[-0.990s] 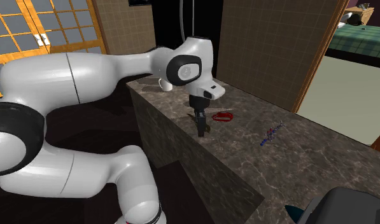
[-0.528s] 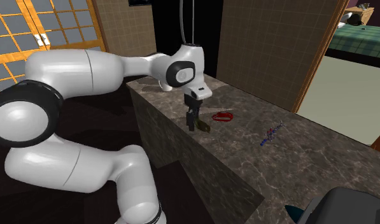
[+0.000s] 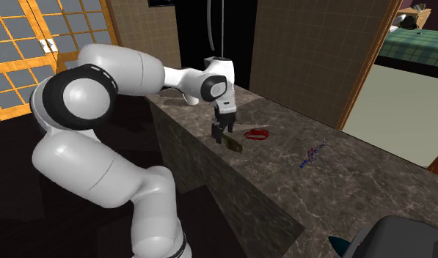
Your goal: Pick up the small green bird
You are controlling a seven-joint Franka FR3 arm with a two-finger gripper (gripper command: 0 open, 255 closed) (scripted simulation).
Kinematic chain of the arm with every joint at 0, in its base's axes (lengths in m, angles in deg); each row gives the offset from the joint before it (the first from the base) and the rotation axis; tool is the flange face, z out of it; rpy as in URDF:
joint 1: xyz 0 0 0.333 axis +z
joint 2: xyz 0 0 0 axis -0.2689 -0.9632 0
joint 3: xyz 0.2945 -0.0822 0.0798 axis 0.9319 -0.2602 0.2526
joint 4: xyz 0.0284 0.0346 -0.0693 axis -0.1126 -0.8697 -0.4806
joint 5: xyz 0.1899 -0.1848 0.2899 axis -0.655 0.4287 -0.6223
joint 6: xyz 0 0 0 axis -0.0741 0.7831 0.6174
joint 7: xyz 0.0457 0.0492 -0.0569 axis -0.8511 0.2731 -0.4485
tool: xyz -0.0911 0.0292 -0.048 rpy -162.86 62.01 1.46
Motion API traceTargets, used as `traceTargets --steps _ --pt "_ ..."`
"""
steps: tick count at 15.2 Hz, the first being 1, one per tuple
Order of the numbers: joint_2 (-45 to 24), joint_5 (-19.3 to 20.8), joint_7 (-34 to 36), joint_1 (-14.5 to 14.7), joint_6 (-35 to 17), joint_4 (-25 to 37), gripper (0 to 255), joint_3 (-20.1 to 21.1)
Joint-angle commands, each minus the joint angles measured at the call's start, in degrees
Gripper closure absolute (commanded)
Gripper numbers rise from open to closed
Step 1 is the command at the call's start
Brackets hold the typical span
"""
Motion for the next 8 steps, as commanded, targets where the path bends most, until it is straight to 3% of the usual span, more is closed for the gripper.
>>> traceTargets --steps 1,2,8 --pt "-4.34 1.11 7.56 -3.93 -2.77 2.74 0 4.88" --pt "-6.73 2.23 11.35 -6.22 -4.14 4.15 0 7.58" --pt "-9.44 3.22 13.03 -7.84 -8.74 2.10 0 10.52"
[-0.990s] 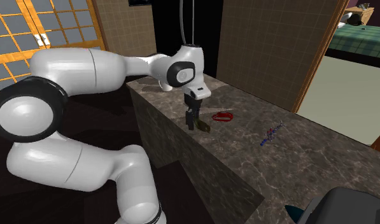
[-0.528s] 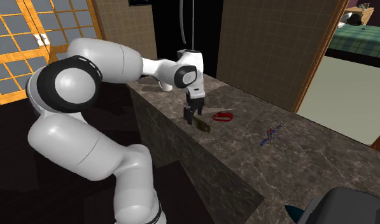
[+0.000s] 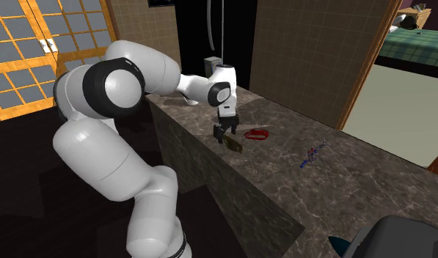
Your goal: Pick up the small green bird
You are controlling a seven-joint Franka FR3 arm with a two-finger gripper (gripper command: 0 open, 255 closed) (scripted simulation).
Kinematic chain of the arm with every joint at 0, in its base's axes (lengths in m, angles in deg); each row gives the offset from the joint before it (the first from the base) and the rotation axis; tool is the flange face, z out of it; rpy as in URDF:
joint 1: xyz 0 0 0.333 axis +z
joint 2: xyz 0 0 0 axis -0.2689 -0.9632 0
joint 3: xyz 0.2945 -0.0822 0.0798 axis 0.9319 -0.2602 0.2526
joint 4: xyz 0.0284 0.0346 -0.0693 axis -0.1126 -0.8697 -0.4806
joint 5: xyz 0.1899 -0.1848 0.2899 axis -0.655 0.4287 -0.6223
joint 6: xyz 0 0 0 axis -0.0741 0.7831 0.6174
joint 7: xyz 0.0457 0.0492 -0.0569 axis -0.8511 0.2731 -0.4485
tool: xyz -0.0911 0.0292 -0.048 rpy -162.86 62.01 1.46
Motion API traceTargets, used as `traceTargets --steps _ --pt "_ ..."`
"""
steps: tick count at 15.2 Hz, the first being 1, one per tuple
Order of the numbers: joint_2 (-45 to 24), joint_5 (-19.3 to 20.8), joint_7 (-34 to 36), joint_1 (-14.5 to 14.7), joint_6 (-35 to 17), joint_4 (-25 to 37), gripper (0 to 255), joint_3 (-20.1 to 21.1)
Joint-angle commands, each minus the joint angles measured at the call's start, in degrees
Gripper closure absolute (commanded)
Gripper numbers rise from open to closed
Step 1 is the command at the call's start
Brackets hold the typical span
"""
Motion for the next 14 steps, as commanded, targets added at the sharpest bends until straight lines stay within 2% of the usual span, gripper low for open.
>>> traceTargets --steps 1,4,5,14 --pt "-1.11 0.45 0.61 -0.64 -1.93 -0.89 0 1.17" --pt "-2.00 0.89 1.07 -1.17 -3.36 -1.54 0 2.07" --pt "-2.14 0.98 1.18 -1.26 -3.44 -1.50 255 2.21" --pt "-2.01 0.89 1.07 -1.18 -3.36 -1.54 255 2.07"
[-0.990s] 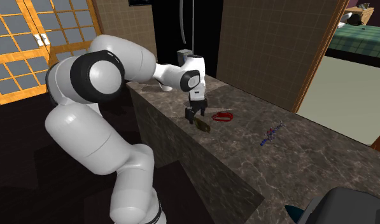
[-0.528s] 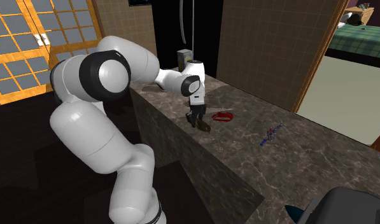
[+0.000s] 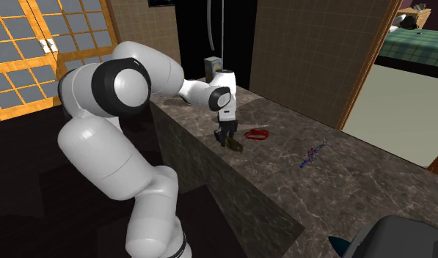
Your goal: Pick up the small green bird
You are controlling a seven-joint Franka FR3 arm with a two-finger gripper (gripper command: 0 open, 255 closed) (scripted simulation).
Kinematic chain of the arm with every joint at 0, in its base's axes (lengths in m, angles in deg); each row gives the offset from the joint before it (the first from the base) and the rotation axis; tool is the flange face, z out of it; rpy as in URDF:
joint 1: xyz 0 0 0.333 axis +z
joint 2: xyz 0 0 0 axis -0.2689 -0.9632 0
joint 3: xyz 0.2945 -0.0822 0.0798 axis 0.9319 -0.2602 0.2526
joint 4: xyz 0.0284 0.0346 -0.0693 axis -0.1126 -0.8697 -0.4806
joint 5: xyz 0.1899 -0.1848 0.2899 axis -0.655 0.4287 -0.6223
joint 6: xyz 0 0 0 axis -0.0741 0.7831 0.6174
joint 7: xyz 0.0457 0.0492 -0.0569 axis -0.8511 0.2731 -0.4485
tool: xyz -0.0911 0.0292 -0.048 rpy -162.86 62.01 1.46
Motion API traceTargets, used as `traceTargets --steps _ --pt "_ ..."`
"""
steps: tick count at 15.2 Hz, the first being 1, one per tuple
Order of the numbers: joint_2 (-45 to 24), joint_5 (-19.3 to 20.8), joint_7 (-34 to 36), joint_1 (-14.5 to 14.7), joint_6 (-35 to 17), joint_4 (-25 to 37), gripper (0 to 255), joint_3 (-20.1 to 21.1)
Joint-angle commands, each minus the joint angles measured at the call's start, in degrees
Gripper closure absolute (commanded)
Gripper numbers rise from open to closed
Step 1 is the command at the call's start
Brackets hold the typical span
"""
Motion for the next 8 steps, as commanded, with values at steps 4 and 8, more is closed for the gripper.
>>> traceTargets --steps 4,8 --pt "2.29 -1.06 -1.18 1.32 3.69 1.65 255 -2.31" --pt "4.05 -1.60 -1.96 2.21 7.17 3.52 255 -4.22"
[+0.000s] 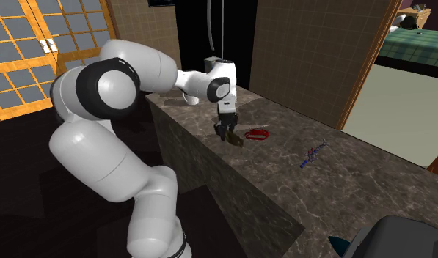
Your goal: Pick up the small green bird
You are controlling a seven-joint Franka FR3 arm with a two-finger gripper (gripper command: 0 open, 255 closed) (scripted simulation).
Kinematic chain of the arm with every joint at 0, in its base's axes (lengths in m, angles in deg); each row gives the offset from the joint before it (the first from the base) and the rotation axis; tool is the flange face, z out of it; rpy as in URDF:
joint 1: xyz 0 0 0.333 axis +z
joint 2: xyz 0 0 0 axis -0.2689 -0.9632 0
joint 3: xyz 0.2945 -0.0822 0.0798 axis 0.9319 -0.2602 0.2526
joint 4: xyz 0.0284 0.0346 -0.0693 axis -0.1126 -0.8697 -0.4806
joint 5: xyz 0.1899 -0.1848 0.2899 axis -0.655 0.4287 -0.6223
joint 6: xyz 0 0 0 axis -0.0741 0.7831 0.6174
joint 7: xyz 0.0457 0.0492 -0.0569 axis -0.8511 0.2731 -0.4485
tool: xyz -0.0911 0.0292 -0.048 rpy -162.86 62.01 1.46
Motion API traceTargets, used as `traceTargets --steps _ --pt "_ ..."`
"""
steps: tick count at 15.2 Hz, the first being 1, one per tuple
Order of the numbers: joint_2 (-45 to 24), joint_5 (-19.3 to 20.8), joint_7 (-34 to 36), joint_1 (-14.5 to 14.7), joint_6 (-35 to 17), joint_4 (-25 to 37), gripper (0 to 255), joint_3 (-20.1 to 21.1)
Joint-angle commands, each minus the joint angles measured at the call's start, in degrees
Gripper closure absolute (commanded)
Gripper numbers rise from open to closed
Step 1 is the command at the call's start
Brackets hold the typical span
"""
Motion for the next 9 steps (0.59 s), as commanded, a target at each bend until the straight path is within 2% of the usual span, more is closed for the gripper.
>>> traceTargets --steps 1,7,9 --pt "0.67 -0.08 -0.34 0.26 1.73 1.09 255 -0.87" --pt "2.56 -0.27 -1.07 1.01 6.72 4.27 255 -3.24" --pt "2.61 -0.27 -1.09 1.03 6.85 4.36 255 -3.30"
